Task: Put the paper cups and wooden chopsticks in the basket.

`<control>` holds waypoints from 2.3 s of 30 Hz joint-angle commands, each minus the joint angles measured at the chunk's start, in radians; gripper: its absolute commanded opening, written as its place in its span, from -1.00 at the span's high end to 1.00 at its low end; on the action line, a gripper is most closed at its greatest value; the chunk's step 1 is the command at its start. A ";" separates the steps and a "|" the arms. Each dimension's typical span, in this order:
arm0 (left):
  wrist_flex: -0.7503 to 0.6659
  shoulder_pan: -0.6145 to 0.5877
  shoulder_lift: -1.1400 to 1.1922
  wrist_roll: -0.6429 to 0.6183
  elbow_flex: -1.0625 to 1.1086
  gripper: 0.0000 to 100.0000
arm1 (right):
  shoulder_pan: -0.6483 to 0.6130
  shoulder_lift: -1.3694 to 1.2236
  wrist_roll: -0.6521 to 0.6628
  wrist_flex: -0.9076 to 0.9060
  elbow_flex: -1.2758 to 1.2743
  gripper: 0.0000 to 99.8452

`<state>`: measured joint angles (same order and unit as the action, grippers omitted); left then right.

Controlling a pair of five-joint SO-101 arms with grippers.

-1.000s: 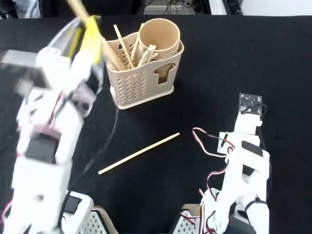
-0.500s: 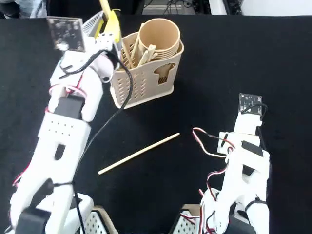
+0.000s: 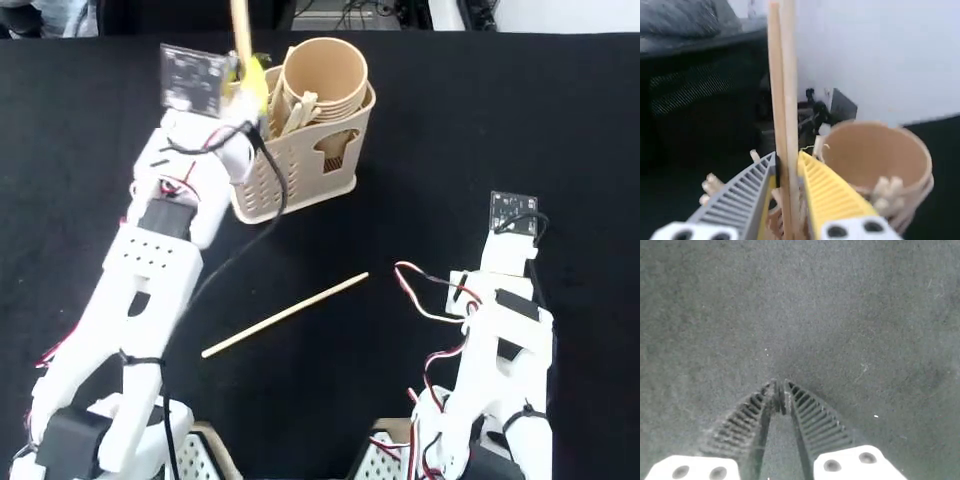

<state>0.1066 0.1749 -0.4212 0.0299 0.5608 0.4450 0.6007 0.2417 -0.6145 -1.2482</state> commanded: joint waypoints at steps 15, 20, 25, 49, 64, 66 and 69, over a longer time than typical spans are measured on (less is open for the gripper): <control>0.443 0.104 -0.410 -0.080 0.010 0.56 | -0.003 -0.002 0.003 0.017 0.027 0.95; 0.548 0.180 -0.592 -0.080 0.007 0.57 | -0.003 -0.002 0.003 0.018 0.027 0.95; 0.990 0.277 -0.750 0.201 -0.053 0.57 | 0.048 -0.002 -0.003 0.020 0.033 0.95; 0.753 0.519 0.241 0.436 -0.027 0.56 | 0.068 -0.001 -0.087 -0.031 0.068 0.95; 0.651 0.420 0.736 0.345 -0.418 0.57 | 0.101 -0.001 -0.084 -0.041 0.074 0.95; 0.651 0.394 0.783 0.325 -0.452 0.57 | 0.089 -0.001 -0.084 -0.049 0.076 0.95; 0.651 0.378 0.835 0.322 -0.478 0.57 | 0.091 -0.001 -0.086 -0.046 0.081 0.95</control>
<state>0.7710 0.5923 0.3705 0.3690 0.1634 0.5478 0.6007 0.1588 -0.6559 -1.2375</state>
